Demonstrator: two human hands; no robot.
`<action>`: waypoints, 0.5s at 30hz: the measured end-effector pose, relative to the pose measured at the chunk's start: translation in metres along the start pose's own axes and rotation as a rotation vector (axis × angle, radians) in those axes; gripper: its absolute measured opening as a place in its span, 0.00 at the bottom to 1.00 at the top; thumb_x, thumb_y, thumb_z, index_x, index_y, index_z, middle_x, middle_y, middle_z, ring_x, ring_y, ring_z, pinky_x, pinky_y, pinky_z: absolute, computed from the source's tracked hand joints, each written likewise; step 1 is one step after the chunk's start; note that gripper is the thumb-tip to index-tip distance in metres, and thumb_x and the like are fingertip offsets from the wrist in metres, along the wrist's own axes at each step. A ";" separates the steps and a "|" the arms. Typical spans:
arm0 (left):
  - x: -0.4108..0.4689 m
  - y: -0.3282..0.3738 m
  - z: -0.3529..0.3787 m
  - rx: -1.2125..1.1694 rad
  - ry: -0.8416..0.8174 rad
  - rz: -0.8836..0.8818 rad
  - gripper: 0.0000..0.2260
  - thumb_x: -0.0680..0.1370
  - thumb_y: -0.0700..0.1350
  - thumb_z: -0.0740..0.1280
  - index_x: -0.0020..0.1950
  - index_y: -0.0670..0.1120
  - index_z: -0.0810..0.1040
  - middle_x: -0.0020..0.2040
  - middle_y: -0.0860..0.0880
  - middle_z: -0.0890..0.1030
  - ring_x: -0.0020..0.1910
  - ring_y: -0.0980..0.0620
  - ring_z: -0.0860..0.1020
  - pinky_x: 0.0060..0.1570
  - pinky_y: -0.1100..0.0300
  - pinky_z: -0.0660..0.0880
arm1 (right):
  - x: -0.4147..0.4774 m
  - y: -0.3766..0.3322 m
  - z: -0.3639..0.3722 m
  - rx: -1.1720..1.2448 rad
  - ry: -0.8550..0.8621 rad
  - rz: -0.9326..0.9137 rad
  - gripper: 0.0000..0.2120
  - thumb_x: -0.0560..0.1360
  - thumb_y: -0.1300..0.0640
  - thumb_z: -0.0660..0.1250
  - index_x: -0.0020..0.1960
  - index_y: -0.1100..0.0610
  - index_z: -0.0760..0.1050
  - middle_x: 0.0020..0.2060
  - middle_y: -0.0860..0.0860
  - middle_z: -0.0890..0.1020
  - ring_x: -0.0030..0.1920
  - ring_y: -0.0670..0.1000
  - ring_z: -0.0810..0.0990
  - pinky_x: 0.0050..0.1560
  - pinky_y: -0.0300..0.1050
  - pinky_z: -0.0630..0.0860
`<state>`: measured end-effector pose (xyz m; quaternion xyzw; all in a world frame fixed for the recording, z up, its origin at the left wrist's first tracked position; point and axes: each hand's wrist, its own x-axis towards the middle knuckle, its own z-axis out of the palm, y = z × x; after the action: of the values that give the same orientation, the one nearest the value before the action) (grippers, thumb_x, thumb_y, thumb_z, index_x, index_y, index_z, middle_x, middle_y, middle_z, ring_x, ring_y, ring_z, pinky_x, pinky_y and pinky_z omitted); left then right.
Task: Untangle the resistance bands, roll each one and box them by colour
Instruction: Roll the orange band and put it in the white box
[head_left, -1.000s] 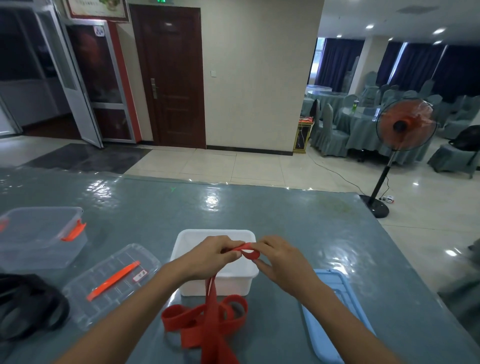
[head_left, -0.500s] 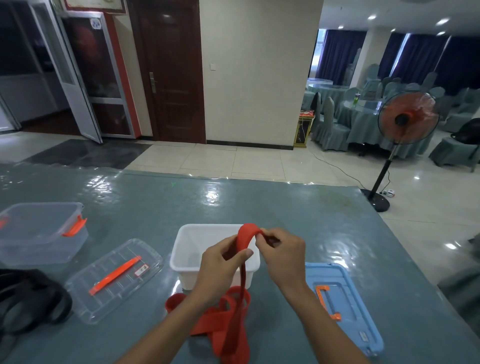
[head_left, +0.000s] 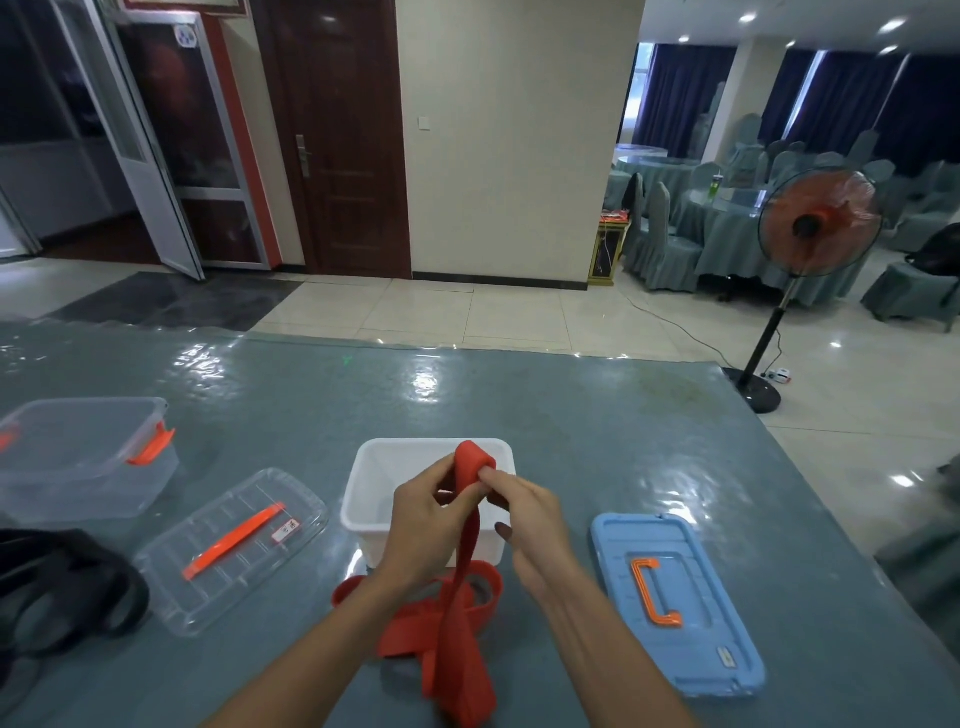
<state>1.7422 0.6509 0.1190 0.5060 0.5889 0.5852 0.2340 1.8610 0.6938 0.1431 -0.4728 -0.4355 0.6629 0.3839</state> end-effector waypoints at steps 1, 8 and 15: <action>0.001 -0.002 -0.004 0.041 -0.006 0.017 0.05 0.77 0.50 0.72 0.51 0.58 0.84 0.43 0.55 0.85 0.40 0.55 0.81 0.42 0.65 0.76 | -0.001 -0.001 -0.002 -0.063 -0.039 -0.050 0.05 0.73 0.52 0.75 0.42 0.53 0.87 0.43 0.51 0.87 0.50 0.46 0.84 0.49 0.43 0.76; 0.026 0.002 -0.041 0.607 -0.467 0.093 0.06 0.74 0.54 0.71 0.44 0.54 0.78 0.36 0.55 0.79 0.36 0.55 0.76 0.42 0.49 0.77 | 0.010 -0.028 -0.033 -1.003 -0.316 -0.594 0.27 0.73 0.56 0.75 0.71 0.48 0.74 0.60 0.42 0.79 0.41 0.37 0.79 0.46 0.27 0.70; 0.034 0.022 -0.042 0.569 -0.548 0.126 0.05 0.73 0.51 0.73 0.44 0.54 0.80 0.37 0.54 0.80 0.37 0.54 0.76 0.44 0.49 0.76 | 0.013 -0.033 -0.037 -1.013 -0.374 -0.584 0.21 0.74 0.61 0.73 0.66 0.53 0.78 0.54 0.48 0.79 0.44 0.41 0.77 0.47 0.26 0.71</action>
<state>1.7003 0.6574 0.1584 0.7228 0.6113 0.2553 0.1966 1.8963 0.7249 0.1641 -0.3332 -0.8680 0.3127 0.1943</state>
